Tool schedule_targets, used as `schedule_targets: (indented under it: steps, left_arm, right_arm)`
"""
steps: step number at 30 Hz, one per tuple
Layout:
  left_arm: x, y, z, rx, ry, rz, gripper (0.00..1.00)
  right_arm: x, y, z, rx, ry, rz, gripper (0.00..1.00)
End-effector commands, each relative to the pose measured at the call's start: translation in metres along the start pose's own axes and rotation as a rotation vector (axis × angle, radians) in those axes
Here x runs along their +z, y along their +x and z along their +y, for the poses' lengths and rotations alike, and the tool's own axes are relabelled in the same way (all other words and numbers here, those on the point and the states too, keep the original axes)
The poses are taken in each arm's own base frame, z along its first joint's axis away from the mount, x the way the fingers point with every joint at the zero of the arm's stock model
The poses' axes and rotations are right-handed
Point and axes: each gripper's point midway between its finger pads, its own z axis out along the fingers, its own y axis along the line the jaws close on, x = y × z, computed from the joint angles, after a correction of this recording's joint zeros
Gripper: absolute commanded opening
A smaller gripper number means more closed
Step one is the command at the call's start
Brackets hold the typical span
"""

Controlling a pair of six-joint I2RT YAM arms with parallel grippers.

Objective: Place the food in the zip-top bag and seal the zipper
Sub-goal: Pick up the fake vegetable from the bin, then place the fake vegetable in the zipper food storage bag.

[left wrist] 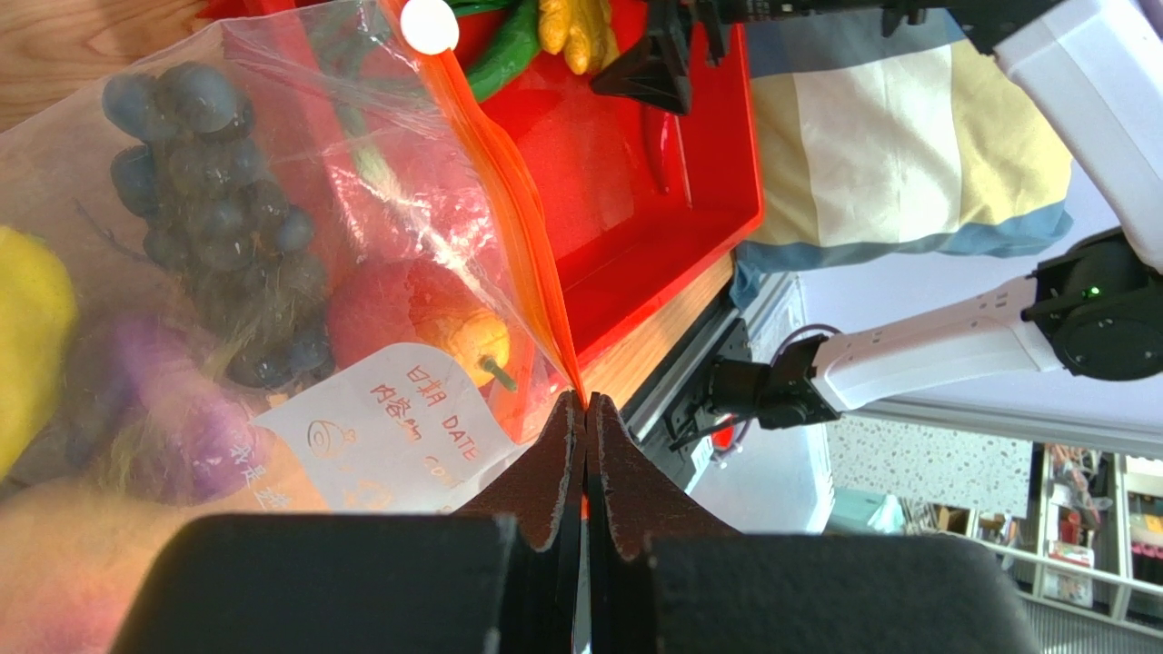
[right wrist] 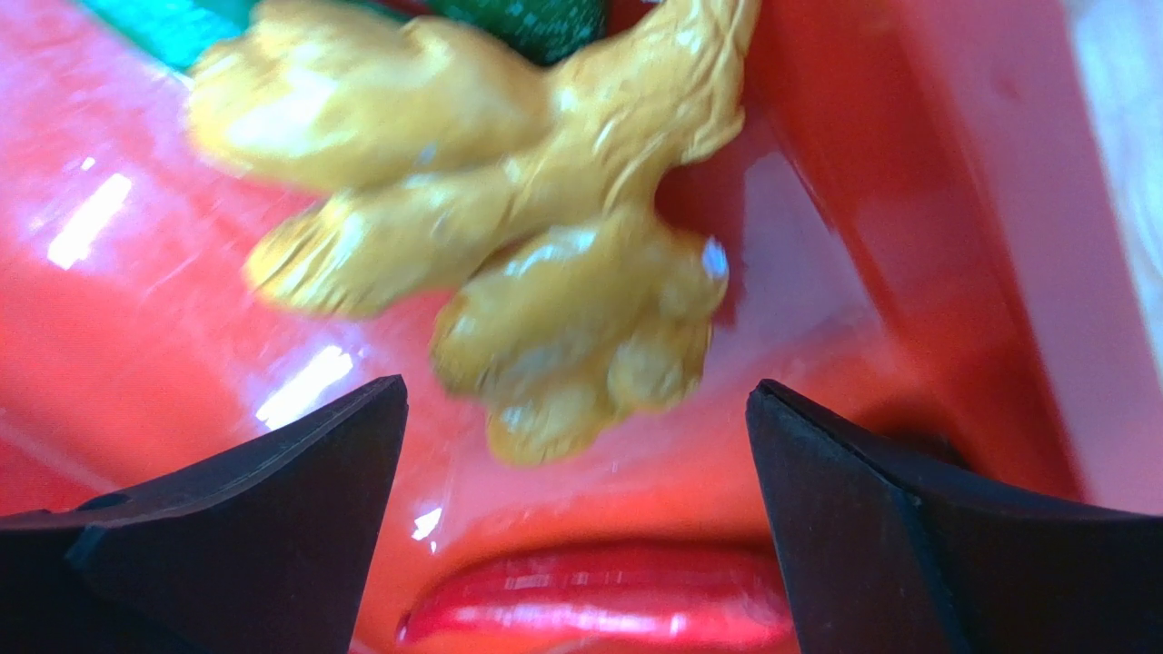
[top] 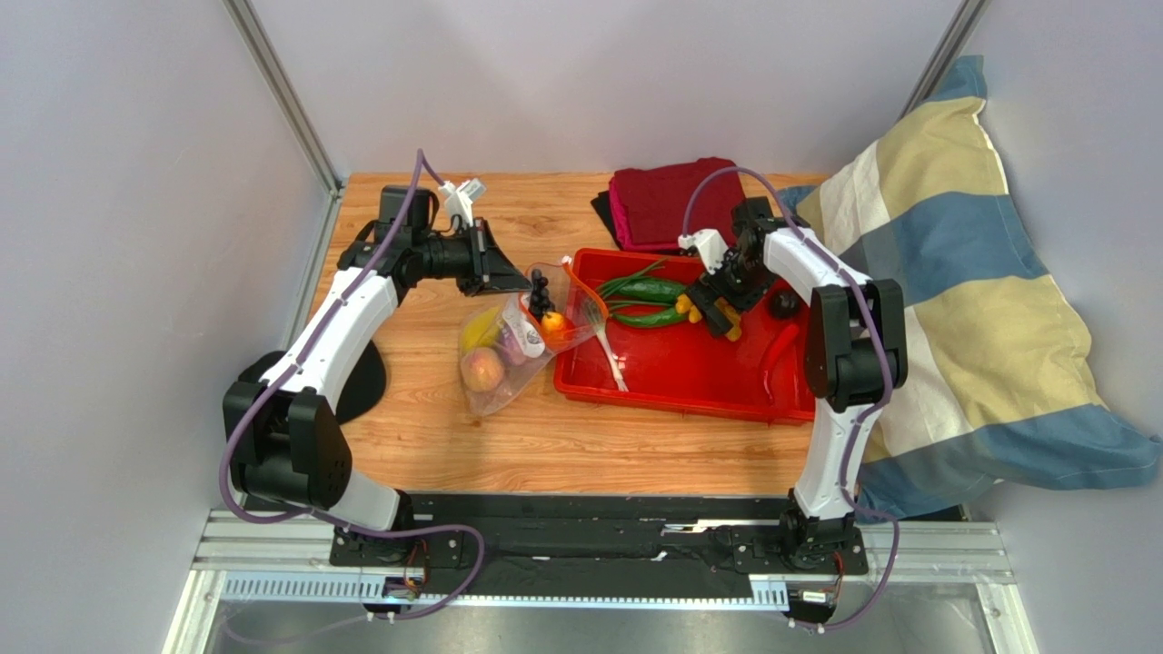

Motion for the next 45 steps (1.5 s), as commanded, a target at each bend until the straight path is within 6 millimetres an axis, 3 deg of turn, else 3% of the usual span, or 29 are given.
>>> schedule_targets:
  steps: [1, 3, 7, 11, 16, 22, 28, 29, 31, 32, 34, 38, 43, 45]
  left_arm:
    - [-0.005, -0.010, -0.012, 0.058, 0.027, -0.028, 0.00]
    - [-0.005, -0.010, -0.013, 0.059, 0.029, -0.028, 0.00]
    - [-0.005, -0.010, -0.013, 0.058, 0.034, -0.028, 0.00]
    - [-0.005, -0.010, -0.014, 0.056, 0.036, -0.028, 0.00]
    - [-0.007, -0.010, -0.017, 0.063, 0.041, -0.032, 0.00]
    - [-0.008, -0.009, -0.018, 0.064, 0.045, -0.030, 0.00]
    - [-0.008, -0.008, -0.018, 0.063, 0.050, -0.026, 0.00]
    - [-0.008, -0.008, -0.019, 0.061, 0.051, -0.025, 0.00]
    - [-0.007, -0.008, -0.018, 0.060, 0.054, -0.023, 0.00]
    - [-0.007, -0.007, -0.018, 0.059, 0.056, -0.021, 0.00]
    - [-0.007, -0.005, -0.018, 0.059, 0.058, -0.018, 0.00]
    - [-0.008, -0.003, -0.019, 0.066, 0.063, -0.018, 0.00]
    - [-0.011, 0.001, -0.021, 0.083, 0.066, -0.018, 0.00]
    - [-0.012, 0.003, -0.021, 0.091, 0.064, -0.018, 0.00]
  right_arm:
    - [0.011, -0.015, -0.017, -0.003, 0.040, -0.033, 1.00]
    - [0.014, -0.011, -0.015, -0.005, 0.025, -0.022, 1.00]
    - [0.016, -0.002, -0.009, -0.016, 0.018, -0.008, 0.90]
    - [0.004, -0.001, -0.004, -0.021, 0.023, -0.024, 0.65]
    - [-0.027, -0.002, 0.005, -0.035, 0.033, -0.044, 0.49]
    - [-0.078, -0.018, 0.020, -0.039, 0.021, -0.120, 0.26]
    - [-0.133, -0.055, 0.064, -0.160, -0.022, -0.241, 0.27]
    - [-0.136, -0.066, 0.081, -0.226, -0.026, -0.246, 0.27]
    - [-0.145, -0.077, 0.093, -0.313, 0.013, -0.241, 0.28]
    - [-0.145, -0.086, 0.112, -0.379, 0.010, -0.238, 0.28]
    - [-0.142, -0.096, 0.121, -0.443, 0.040, -0.219, 0.29]
    - [-0.140, -0.130, 0.159, -0.540, -0.007, -0.236, 0.29]
    - [-0.124, -0.145, 0.187, -0.585, -0.099, -0.199, 0.29]
    - [-0.112, -0.143, 0.199, -0.608, -0.134, -0.164, 0.28]
